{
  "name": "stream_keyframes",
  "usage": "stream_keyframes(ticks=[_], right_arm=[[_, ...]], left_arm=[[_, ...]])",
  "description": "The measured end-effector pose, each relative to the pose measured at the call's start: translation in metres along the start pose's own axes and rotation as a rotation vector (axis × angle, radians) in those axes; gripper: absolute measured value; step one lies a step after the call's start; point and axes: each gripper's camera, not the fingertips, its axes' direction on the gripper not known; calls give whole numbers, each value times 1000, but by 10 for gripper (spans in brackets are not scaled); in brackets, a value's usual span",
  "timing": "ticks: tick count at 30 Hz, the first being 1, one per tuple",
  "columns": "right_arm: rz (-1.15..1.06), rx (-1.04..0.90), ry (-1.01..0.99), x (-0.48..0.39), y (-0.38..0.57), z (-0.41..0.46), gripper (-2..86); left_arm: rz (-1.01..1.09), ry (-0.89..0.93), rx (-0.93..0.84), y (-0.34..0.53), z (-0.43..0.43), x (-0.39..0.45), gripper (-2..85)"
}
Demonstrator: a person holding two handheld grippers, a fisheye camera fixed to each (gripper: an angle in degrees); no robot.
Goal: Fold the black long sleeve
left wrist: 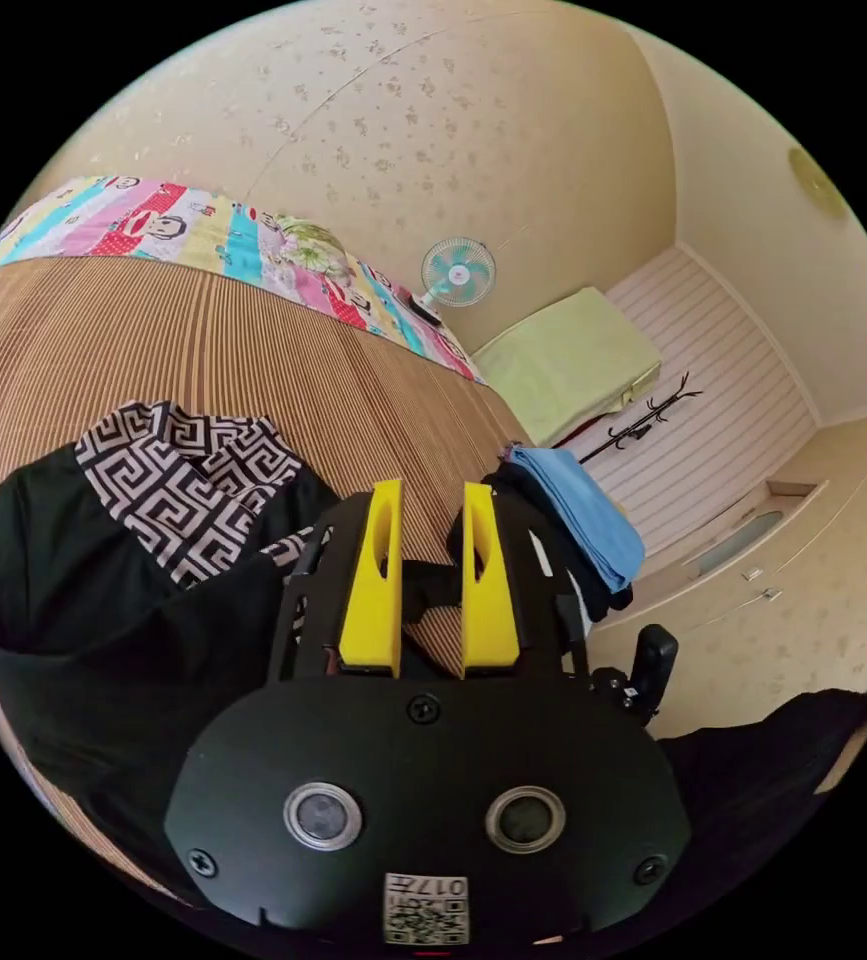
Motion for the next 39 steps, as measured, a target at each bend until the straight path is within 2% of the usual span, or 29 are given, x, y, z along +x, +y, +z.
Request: stream_keyframes(ticks=[3, 5, 7, 9, 11, 13, 16, 19, 23, 27, 30, 34, 37, 39], right_arm=[[80, 44, 330, 9, 32, -41, 85], [93, -14, 465, 21, 43, -35, 89], [124, -273, 581, 47, 46, 9, 72], [149, -372, 525, 50, 41, 22, 53], [146, -254, 375, 28, 23, -14, 42], [76, -12, 256, -9, -10, -94, 33], [-19, 152, 343, -27, -62, -185, 28], [25, 228, 407, -2, -107, -250, 26], [228, 133, 525, 70, -122, -272, 23], [550, 124, 530, 146, -60, -260, 21], [655, 321, 420, 138, -12, -267, 34], [561, 503, 294, 79, 8, -285, 64], [478, 517, 271, 63, -5, -289, 80], [463, 454, 308, 67, -23, -286, 91]], left_arm=[[-31, -78, 9, 51, -9, -7, 82], [-74, -133, 27, 79, -18, -20, 81], [-182, -175, 19, 110, -29, -51, 80], [-259, -223, 19, 130, -40, -73, 76], [-282, -298, 22, 146, -52, -87, 63], [-203, -353, -25, 158, -57, -93, 19], [-147, -332, -17, 170, -63, -101, -5], [-194, -238, 28, 180, -76, -121, -9], [-234, -106, 94, 198, -92, -146, -9], [-218, -3, 133, 214, -108, -164, -10], [-226, 17, 131, 217, -118, -173, -10], [-245, 82, 145, 222, -132, -190, -10], [-233, 71, 147, 224, -142, -193, -10], [-229, 70, 149, 226, -147, -196, -10]])
